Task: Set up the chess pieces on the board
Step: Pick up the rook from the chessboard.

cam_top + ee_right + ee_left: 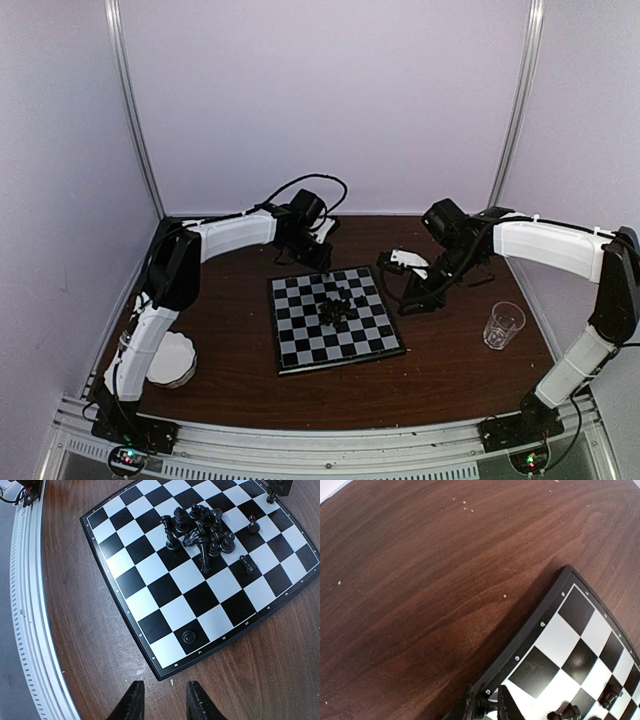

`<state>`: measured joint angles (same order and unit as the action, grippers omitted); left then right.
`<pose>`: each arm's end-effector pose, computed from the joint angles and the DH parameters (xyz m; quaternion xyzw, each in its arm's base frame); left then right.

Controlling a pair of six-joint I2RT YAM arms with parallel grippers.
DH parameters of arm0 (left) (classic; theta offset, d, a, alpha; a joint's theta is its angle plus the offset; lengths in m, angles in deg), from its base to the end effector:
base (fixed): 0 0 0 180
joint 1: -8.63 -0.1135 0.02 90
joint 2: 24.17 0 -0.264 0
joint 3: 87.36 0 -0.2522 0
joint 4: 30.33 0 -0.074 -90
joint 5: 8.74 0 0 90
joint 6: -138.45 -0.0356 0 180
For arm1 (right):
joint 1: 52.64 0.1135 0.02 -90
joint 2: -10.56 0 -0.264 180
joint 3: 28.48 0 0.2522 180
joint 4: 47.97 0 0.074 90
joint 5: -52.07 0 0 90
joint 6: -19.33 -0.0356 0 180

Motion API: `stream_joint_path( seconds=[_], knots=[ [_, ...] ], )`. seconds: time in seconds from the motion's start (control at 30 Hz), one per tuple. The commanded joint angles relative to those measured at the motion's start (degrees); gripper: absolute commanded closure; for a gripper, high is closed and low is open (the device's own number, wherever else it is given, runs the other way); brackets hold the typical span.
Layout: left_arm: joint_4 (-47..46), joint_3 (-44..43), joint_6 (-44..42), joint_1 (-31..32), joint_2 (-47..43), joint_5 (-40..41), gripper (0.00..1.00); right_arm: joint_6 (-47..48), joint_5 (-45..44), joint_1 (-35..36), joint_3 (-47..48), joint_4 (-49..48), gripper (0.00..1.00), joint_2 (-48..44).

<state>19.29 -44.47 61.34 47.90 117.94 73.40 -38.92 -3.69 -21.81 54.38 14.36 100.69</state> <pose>0.4172 -0.3474 0.1646 0.2372 0.9206 -0.1919 0.2436 0.2532 0.1744 0.2486 -0.5331 0.7767 0.2884 0.1716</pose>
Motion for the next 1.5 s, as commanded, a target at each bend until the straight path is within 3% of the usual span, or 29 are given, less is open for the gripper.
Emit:
stream_joint_path(
  seconds=[0.0,0.43,1.23,1.47],
  knots=[
    [2.2,-0.6,-2.9,-0.1,-0.5,-1.3,0.82,0.2,-0.6,-0.3,-0.5,-0.7,0.69,-0.9],
    [5.1,6.4,-7.7,-0.1,-6.2,-0.7,0.82,0.2,-0.4,-0.3,-0.9,-0.9,0.69,-1.2],
    [6.5,16.6,-7.8,-1.0,-15.0,-1.5,0.76,0.4,0.0,-0.3,-1.1,-0.7,0.69,-1.7],
    [6.1,17.0,-20.9,-1.1,-15.2,-10.6,0.57,0.3,0.0,-0.3,-1.3,-0.9,0.69,-2.0]
  ],
)
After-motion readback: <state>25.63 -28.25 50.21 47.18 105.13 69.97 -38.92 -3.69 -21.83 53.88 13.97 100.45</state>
